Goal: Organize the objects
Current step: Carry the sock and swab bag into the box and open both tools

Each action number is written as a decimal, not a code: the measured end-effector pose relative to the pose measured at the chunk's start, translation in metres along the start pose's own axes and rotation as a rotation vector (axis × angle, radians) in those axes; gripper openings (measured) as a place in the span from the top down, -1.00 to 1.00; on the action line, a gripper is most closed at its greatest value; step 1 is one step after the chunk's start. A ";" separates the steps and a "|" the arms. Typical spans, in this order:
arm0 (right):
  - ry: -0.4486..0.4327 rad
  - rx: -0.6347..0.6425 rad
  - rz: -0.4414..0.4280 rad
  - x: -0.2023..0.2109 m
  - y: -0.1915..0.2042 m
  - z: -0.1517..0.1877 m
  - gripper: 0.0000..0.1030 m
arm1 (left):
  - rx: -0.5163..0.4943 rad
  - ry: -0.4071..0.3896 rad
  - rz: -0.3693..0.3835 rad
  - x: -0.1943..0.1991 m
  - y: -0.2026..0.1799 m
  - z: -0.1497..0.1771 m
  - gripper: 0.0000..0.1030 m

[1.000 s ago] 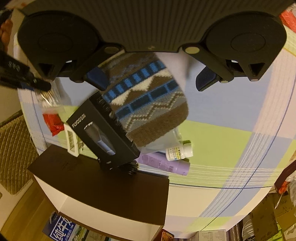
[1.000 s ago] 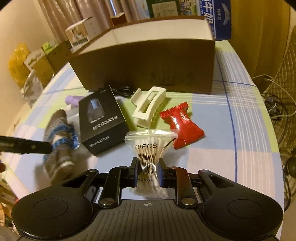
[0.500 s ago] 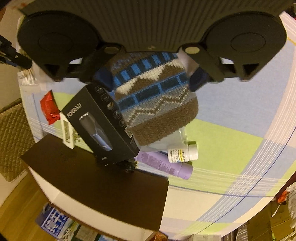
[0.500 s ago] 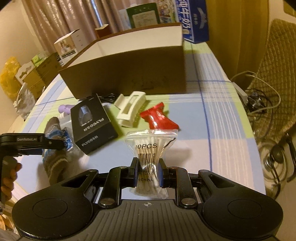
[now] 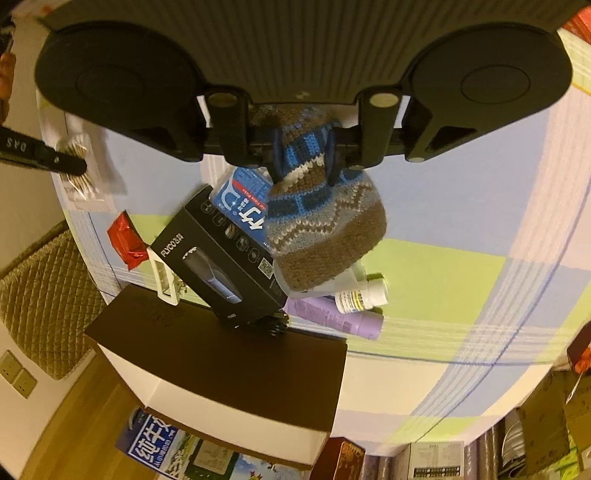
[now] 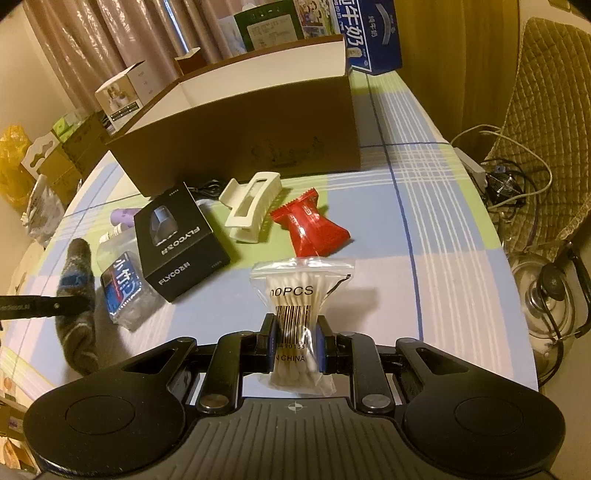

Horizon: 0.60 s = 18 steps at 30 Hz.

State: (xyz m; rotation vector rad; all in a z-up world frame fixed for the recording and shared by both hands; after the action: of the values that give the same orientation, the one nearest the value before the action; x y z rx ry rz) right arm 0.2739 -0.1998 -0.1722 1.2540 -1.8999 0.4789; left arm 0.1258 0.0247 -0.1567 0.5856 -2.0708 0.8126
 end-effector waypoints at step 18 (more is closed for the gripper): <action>-0.168 0.012 -0.002 0.023 0.010 -0.078 0.66 | -0.152 -0.078 0.096 0.036 -0.047 -0.089 0.65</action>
State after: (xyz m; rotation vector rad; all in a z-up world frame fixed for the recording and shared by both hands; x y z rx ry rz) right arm 0.2920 -0.1558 -0.1054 1.3398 -2.0381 0.3952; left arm 0.1828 0.0520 -0.0704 0.4434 -2.2233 0.6878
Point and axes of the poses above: each gripper's, at about its wrist camera, not at the fingertips, and x roughly against the way its jaws point, y to its left, z to its underside, the point moved 6 cm from there along -x, roughly the way its jaws point, and after that the axes turned 14 degrees about x, right-handed, at the moved point
